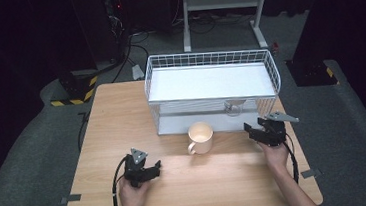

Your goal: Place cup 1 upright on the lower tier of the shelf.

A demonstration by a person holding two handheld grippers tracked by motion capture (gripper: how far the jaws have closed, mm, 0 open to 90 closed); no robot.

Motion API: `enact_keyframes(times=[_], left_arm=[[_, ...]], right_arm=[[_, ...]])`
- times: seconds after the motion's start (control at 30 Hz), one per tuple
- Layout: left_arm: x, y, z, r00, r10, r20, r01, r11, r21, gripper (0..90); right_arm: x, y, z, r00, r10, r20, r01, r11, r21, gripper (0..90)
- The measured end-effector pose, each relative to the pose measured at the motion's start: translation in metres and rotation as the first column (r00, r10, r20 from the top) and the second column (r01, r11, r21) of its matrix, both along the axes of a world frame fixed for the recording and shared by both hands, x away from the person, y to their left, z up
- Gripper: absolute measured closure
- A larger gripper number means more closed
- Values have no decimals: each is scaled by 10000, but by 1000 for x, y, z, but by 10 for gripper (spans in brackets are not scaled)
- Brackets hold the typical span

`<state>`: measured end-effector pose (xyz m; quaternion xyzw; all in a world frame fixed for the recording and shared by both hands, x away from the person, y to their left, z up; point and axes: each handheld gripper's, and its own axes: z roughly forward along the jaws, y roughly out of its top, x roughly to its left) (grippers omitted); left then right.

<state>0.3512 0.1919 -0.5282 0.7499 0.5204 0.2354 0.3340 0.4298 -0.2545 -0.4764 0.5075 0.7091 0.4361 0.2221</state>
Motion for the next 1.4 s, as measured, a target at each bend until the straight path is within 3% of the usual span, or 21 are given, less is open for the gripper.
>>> enact_keyframes(times=[0.87, 1.4], left_arm=[[0, 0, 0, 10000, -4, 0, 4, 10000, 9, 234], [0, 0, 0, 10000, -4, -1, 4, 10000, 12, 234]], right_arm=[[-35, -19, 2, 9992, 257, 317, -269, 9989, 376, 345], [-52, -26, -6, 9993, 290, 254, -298, 9991, 299, 339]])
